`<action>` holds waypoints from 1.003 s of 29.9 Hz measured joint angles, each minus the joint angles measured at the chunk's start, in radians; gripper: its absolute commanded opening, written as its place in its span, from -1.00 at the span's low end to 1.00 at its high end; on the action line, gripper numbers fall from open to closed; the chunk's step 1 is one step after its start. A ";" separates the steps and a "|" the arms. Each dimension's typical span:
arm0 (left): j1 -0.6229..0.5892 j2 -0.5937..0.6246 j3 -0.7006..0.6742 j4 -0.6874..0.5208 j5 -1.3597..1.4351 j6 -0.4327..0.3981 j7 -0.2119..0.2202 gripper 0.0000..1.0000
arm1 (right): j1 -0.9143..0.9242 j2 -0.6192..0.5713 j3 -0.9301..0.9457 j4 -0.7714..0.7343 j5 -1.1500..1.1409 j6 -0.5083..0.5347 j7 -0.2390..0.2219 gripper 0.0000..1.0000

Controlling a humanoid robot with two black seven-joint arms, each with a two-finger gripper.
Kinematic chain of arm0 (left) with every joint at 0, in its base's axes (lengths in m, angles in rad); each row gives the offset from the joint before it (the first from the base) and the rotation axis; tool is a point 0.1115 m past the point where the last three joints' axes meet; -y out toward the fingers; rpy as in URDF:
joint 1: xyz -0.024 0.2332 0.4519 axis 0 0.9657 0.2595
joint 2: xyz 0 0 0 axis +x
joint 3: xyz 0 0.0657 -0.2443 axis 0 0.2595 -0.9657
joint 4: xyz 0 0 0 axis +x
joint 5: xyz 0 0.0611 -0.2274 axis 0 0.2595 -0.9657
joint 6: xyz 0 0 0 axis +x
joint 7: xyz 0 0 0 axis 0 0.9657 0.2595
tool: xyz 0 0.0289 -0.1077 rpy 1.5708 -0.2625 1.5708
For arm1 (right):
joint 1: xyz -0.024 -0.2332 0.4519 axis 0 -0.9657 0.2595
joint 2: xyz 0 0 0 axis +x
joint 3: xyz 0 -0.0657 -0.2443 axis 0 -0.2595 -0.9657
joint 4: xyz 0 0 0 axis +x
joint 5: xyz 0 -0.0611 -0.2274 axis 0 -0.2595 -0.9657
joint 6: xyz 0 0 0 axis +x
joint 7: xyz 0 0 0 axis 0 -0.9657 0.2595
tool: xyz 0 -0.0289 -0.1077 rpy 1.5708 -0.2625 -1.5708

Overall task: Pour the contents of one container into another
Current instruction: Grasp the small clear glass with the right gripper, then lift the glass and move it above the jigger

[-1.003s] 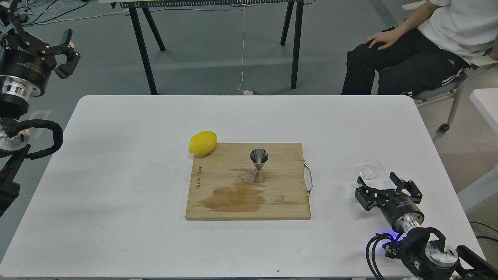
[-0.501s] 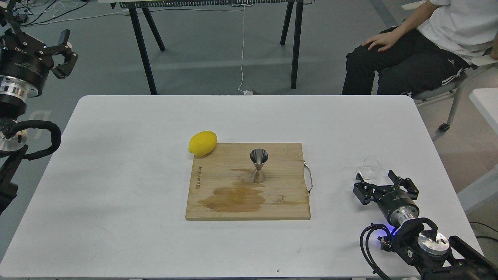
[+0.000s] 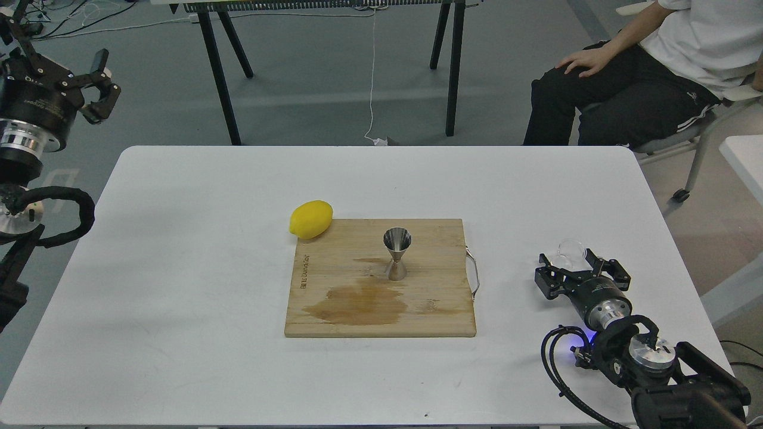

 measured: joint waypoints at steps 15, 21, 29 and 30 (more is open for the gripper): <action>0.000 0.002 0.000 0.001 0.000 0.004 0.000 1.00 | -0.003 0.011 -0.002 0.006 -0.005 0.018 -0.040 -0.29; 0.000 0.008 -0.001 0.001 0.000 0.005 0.000 1.00 | -0.039 -0.031 -0.021 0.169 -0.017 0.018 -0.040 -0.33; 0.000 0.006 -0.001 0.001 0.000 0.005 -0.002 1.00 | -0.041 -0.156 -0.064 0.448 -0.187 -0.053 -0.037 -0.36; 0.000 0.005 -0.001 0.001 0.000 0.005 -0.002 1.00 | -0.033 -0.158 -0.067 0.470 -0.214 -0.073 -0.037 -0.36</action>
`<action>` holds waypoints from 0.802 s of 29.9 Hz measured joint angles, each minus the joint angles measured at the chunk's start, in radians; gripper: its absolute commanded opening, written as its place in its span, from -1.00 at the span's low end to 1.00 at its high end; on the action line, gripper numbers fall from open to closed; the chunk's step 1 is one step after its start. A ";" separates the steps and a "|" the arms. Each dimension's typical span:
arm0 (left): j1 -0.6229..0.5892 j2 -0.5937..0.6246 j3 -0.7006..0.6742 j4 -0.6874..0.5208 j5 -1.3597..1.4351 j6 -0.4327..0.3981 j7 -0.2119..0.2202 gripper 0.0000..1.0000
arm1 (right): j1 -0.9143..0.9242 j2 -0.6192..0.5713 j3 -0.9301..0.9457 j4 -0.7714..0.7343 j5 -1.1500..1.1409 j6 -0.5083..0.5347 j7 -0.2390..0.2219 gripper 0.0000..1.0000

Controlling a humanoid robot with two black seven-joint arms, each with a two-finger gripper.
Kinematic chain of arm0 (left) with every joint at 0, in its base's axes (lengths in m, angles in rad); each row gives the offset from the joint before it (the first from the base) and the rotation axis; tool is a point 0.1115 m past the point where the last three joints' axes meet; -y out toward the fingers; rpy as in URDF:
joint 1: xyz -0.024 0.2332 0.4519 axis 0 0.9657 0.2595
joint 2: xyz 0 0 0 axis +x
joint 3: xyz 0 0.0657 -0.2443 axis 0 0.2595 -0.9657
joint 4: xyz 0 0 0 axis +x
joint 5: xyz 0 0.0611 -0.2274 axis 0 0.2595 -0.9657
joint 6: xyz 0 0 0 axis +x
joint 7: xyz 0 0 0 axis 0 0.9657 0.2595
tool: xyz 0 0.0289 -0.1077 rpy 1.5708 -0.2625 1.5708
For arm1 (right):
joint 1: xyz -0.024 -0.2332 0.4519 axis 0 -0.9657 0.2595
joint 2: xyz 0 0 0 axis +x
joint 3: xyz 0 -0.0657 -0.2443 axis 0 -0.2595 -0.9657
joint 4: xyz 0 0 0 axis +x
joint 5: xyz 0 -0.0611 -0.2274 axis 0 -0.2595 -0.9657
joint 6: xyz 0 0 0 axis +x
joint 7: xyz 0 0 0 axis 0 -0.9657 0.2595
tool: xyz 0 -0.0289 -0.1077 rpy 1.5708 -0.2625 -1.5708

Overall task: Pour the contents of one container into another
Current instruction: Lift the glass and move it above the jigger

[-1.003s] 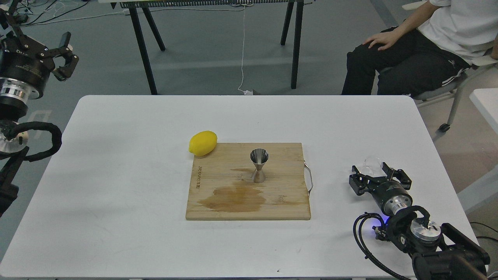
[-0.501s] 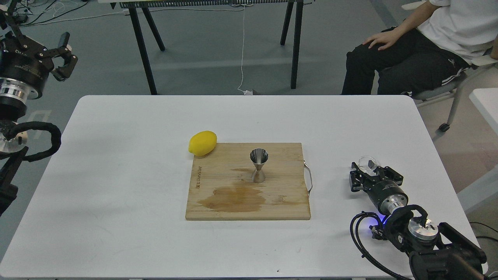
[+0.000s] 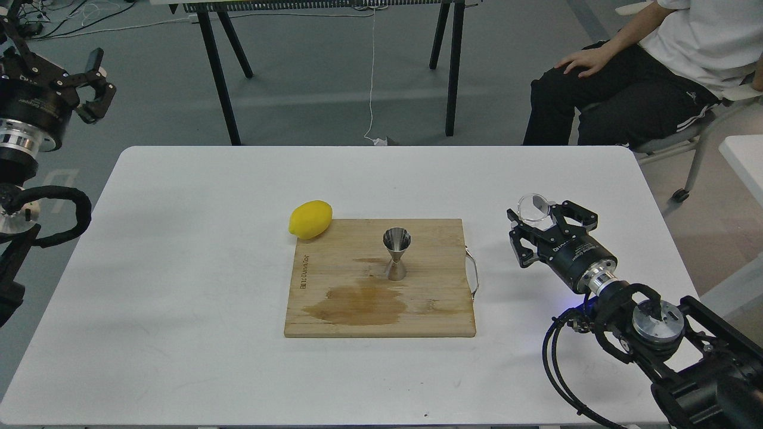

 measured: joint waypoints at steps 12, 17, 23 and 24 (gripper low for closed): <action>0.000 0.001 -0.019 -0.001 0.000 0.001 -0.001 1.00 | 0.194 0.072 -0.164 0.085 -0.316 -0.149 0.008 -0.36; 0.000 0.002 -0.019 0.008 -0.001 0.001 0.001 1.00 | 0.259 0.078 -0.229 0.089 -0.462 -0.171 0.010 -0.36; -0.003 0.004 -0.019 0.015 -0.002 -0.001 0.003 1.00 | 0.302 0.103 -0.277 0.089 -0.657 -0.226 0.010 -0.36; -0.004 0.004 -0.019 0.015 -0.002 -0.001 0.003 1.00 | 0.305 0.112 -0.286 0.089 -0.705 -0.233 0.010 -0.36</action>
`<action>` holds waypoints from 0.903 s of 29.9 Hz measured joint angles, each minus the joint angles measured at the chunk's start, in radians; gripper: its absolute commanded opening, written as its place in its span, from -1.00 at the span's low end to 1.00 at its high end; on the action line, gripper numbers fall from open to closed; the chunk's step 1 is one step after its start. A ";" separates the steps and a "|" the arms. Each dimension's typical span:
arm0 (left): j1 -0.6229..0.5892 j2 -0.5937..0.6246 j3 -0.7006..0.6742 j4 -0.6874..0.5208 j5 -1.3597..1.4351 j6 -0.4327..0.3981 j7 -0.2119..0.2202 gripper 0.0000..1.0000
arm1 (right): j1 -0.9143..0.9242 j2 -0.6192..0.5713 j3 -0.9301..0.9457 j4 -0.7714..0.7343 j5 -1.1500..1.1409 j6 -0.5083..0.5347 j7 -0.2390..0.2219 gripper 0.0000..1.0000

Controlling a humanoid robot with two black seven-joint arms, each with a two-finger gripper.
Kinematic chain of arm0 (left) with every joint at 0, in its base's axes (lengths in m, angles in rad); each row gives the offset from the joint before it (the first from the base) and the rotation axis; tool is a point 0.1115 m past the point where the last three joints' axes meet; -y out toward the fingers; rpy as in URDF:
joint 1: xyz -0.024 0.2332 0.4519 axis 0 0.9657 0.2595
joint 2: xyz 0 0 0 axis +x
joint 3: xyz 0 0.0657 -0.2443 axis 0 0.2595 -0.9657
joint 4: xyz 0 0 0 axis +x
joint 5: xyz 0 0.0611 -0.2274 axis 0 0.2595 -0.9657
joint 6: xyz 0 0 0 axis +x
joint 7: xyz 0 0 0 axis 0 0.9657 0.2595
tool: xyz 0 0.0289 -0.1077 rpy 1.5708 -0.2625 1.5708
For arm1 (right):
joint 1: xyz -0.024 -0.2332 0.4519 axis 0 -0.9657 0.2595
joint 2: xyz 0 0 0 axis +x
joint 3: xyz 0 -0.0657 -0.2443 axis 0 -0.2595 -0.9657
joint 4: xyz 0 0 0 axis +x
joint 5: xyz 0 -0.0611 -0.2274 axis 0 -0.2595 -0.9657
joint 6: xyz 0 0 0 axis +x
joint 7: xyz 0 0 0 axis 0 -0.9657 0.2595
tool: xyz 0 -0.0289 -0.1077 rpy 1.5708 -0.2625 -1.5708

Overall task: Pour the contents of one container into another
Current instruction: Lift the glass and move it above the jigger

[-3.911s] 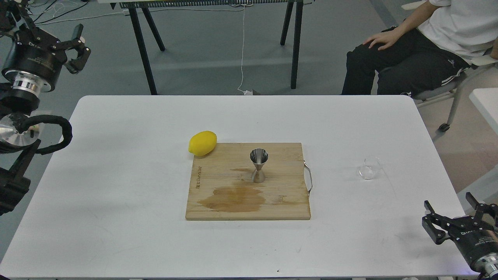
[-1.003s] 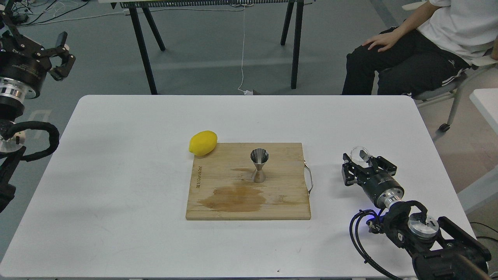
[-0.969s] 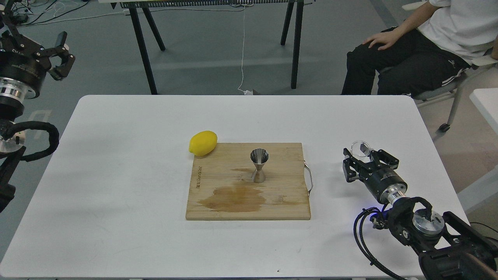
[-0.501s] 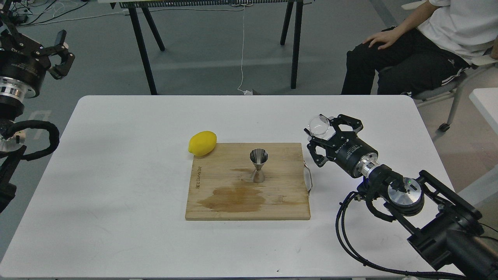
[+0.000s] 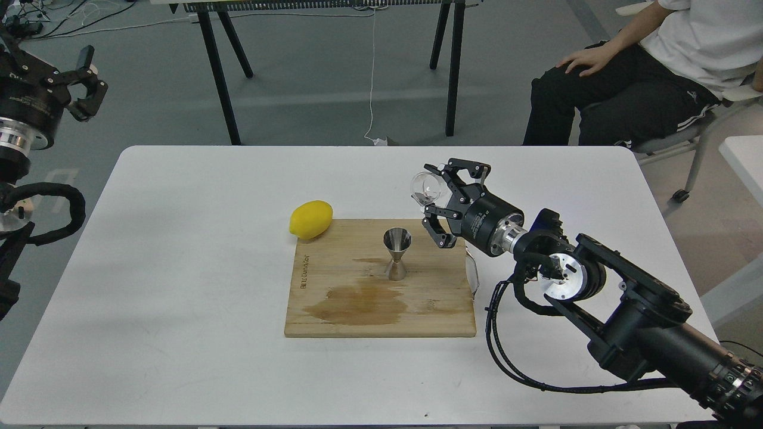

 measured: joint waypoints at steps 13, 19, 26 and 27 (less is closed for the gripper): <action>0.003 0.020 0.000 0.000 0.000 -0.001 -0.001 1.00 | -0.002 0.045 -0.053 0.001 -0.338 -0.035 0.001 -0.36; 0.004 0.020 0.000 0.000 0.000 -0.001 -0.001 1.00 | 0.000 0.045 -0.065 0.002 -0.416 -0.036 0.002 -0.36; 0.004 0.020 0.000 0.000 0.000 -0.001 -0.003 1.00 | -0.002 0.045 -0.071 0.002 -0.523 -0.059 0.003 -0.37; 0.004 0.020 0.000 0.000 0.000 -0.001 -0.003 1.00 | -0.004 0.045 -0.073 0.002 -0.540 -0.063 0.003 -0.37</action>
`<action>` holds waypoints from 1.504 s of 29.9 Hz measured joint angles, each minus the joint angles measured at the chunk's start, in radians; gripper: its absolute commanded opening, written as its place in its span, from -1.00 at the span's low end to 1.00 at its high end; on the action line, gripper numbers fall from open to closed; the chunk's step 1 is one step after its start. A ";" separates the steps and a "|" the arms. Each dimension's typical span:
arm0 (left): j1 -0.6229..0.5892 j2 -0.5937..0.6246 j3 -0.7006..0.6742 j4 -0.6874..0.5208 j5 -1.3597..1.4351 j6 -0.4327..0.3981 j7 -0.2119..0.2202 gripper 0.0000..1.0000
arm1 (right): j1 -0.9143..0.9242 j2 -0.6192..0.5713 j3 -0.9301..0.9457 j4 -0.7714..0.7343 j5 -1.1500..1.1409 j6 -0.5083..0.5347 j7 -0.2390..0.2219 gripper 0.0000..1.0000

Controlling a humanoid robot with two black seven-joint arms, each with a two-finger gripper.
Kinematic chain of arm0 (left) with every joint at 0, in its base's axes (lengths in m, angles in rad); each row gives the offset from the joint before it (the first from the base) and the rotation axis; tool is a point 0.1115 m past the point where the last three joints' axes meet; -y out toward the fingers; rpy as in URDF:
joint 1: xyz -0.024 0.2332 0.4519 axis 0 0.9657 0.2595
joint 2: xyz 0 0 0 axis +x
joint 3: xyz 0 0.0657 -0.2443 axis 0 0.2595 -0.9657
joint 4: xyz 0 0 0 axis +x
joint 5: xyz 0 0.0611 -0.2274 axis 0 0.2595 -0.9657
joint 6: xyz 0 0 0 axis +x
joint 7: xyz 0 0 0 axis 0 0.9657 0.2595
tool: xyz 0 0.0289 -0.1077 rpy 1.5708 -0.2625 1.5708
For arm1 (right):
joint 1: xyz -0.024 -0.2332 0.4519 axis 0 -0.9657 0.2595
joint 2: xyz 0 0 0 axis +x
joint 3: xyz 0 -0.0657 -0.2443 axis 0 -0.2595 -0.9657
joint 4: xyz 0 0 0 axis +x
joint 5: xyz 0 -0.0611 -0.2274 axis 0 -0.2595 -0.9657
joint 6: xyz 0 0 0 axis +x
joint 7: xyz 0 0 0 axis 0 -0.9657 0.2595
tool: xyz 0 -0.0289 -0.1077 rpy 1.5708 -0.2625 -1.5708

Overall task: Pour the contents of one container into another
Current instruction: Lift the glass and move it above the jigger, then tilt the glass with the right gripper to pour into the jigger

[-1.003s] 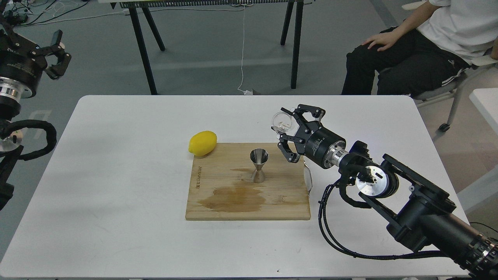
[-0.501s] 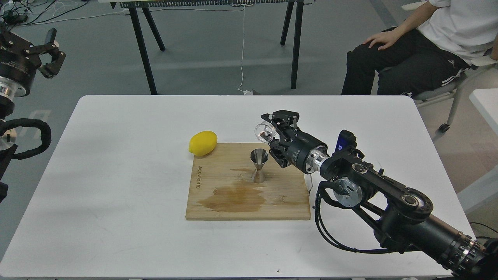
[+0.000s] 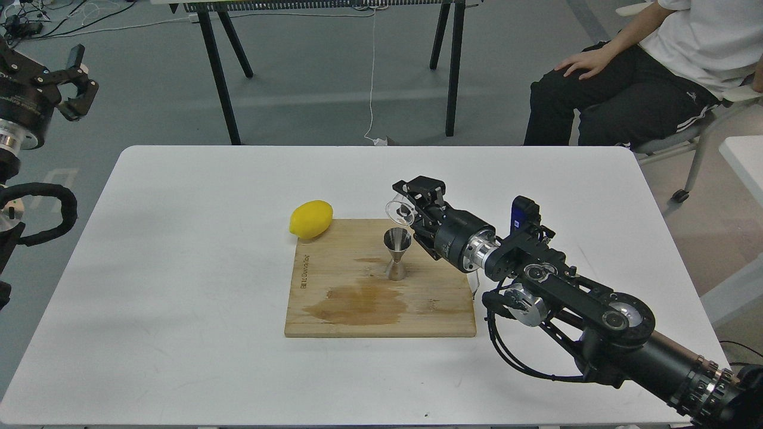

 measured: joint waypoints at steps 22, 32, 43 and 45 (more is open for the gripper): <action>0.000 0.002 0.000 0.000 0.000 0.002 -0.001 1.00 | -0.001 -0.003 -0.041 -0.003 -0.191 -0.020 0.041 -0.37; 0.000 0.003 -0.001 0.000 0.000 0.002 -0.002 1.00 | 0.001 -0.001 -0.079 -0.005 -0.268 -0.051 0.065 -0.37; 0.000 0.003 -0.002 0.000 0.000 0.001 -0.002 1.00 | 0.006 -0.003 -0.092 -0.009 -0.376 -0.061 0.085 -0.37; 0.000 0.004 -0.002 0.000 0.000 0.001 -0.002 1.00 | 0.007 -0.005 -0.093 -0.009 -0.397 -0.061 0.090 -0.37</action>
